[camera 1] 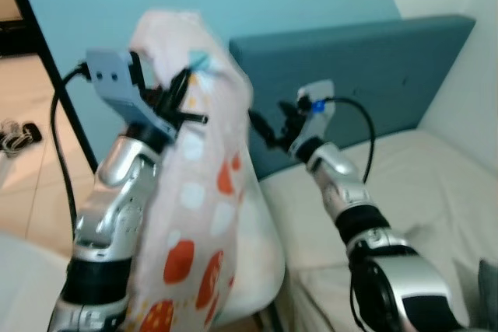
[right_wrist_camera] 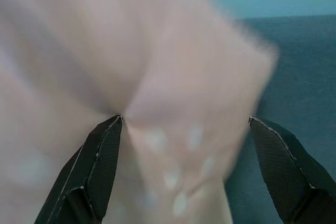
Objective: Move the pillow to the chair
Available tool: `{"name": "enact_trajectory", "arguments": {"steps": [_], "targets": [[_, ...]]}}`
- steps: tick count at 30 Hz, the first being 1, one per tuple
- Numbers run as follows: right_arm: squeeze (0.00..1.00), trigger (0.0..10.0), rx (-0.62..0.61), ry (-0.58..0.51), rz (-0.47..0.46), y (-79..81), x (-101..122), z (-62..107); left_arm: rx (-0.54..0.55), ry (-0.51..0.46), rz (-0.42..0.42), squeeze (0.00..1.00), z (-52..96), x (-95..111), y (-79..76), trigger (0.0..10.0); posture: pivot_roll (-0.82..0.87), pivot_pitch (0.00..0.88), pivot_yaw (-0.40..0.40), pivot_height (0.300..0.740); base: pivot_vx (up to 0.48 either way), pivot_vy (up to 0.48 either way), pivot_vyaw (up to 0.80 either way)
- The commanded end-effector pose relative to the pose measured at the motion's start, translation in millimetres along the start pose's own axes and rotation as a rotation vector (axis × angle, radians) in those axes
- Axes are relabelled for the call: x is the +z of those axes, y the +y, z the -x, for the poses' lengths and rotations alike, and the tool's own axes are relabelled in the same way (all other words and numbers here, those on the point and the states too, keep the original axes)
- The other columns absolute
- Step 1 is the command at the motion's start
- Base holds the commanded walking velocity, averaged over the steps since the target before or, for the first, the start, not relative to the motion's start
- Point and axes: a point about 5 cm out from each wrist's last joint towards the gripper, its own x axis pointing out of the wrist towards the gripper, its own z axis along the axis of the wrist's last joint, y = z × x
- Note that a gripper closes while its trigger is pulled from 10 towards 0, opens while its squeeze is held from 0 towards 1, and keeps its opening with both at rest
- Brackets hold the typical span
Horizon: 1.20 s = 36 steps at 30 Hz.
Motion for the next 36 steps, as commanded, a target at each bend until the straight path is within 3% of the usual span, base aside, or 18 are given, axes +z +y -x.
{"name": "enact_trajectory", "arguments": {"steps": [1, 6, 8, 10, 12, 13, 16, 19, 22, 25, 27, 29, 30, 32, 33, 34, 36], "targets": [[0.0, 10.0, -0.006, 0.02, -0.01, 0.8, -6, 1.5, -0.068, -0.107, 0.018, 0.0, -3.3, 24, -4.1, 10.0, -0.02, 0.0, -0.054, 0.74, 0.0, 0.0, 0.0], [0.0, 10.0, -0.026, 0.021, -0.012, -1.5, -6, 2.3, -0.134, -0.108, 0.013, 0.0, -4.7, 25, -5.4, 10.0, -0.02, 0.0, -0.052, 0.74, 0.0, 0.0, 0.0], [0.0, 10.0, -0.035, 0.023, -0.011, -2.0, -6, 2.5, -0.151, -0.083, 0.004, 0.0, -5.9, 16, -4.5, 10.0, -0.03, 0.0, -0.05, 0.74, 0.0, 0.0, 0.0], [0.0, 10.0, -0.043, 0.026, -0.008, -2.6, -7, 3.2, -0.093, -0.072, 0.014, 0.0, -7.2, 4, 5.2, 10.0, -0.03, 0.0, -0.049, 0.74, 0.0, 0.0, 0.0], [0.0, 10.0, -0.051, 0.031, -0.004, -3.8, -8, 4.4, 0.057, -0.041, -0.022, 0.0, -8.6, -13, 24.6, 10.0, -0.04, 0.0, -0.05, 0.74, 0.0, 0.0, 0.0], [0.0, 10.0, -0.051, 0.031, -0.004, -3.8, -8, 4.4, 0.057, -0.041, -0.022, 0.0, -8.6, -13, 24.6, 10.0, -0.04, 0.0, -0.05, 0.74, 0.0, 0.0, 0.0], [0.0, 10.0, -0.062, 0.041, 0.006, -5.7, -10, 7.3, 0.172, 0.121, -0.1, 0.0, 1.4, -57, 49.8, 10.0, -0.06, 0.0, -0.048, 0.74, 0.0, 0.0, 0.0], [0.0, 10.0, -0.074, 0.049, 0.016, -8.6, -11, 9.9, 0.059, 0.218, -0.106, 0.0, -0.1, -78, 39.7, 10.0, -0.08, 0.0, -0.04, 0.74, 0.0, 0.0, 0.0], [0.0, 10.0, -0.087, 0.048, 0.022, -11.5, -10, 11.6, -0.041, 0.214, -0.075, 0.0, -7.2, -79, 22.9, 10.0, -0.09, 0.0, -0.035, 0.74, 0.0, 0.0, 0.0], [0.0, 10.0, -0.131, 0.036, 0.014, -19.8, -6, 14.5, -0.319, 0.144, 0.078, 0.0, -22.9, -65, -32.0, 10.0, -0.1, 0.0, -0.034, 0.74, 0.0, 0.0, 0.0], [0.0, 10.0, -0.142, 0.034, 0.016, -22.5, -5, 15.9, -0.413, 0.046, 0.178, 0.0, -32.4, -45, -54.9, 10.0, -0.1, 0.0, -0.035, 0.74, 0.0, 0.0, 0.0], [0.0, 10.0, -0.141, 0.035, 0.019, -23.0, -5, 16.6, -0.412, 0.005, 0.226, 0.0, -36.0, -38, -56.7, 10.0, -0.1, 0.0, -0.035, 0.74, 0.0, 0.0, 0.0], [0.0, 10.0, -0.138, 0.037, 0.024, -22.7, -6, 17.6, -0.321, -0.052, 0.306, 0.0, -43.2, -34, -40.0, 10.0, -0.1, 0.0, -0.036, 0.74, 0.0, 0.0, 0.0], [0.0, 10.0, -0.138, 0.037, 0.024, -22.7, -6, 17.6, -0.321, -0.052, 0.306, 0.0, -43.2, -34, -40.0, 10.0, -0.1, 0.0, -0.036, 0.74, 0.0, 0.0, 0.0], [0.0, 10.0, -0.136, 0.038, 0.025, -22.1, -6, 17.8, -0.254, -0.063, 0.334, 0.0, -45.0, -34, -26.0, 10.0, -0.1, 0.0, -0.036, 0.74, 0.0, 0.0, 0.0], [0.0, 10.0, -0.136, 0.038, 0.025, -22.1, -6, 17.8, -0.254, -0.063, 0.334, 0.0, -45.0, -34, -26.0, 10.0, -0.1, 0.0, -0.036, 0.74, 0.0, 0.0, 0.0], [0.0, 10.0, -0.132, 0.039, 0.026, -20.9, -6, 17.9, -0.193, -0.056, 0.32, 0.0, -40.8, -36, -3.1, 10.0, -0.11, 0.0, -0.038, 0.74, 0.0, 0.0, 0.0]]}}
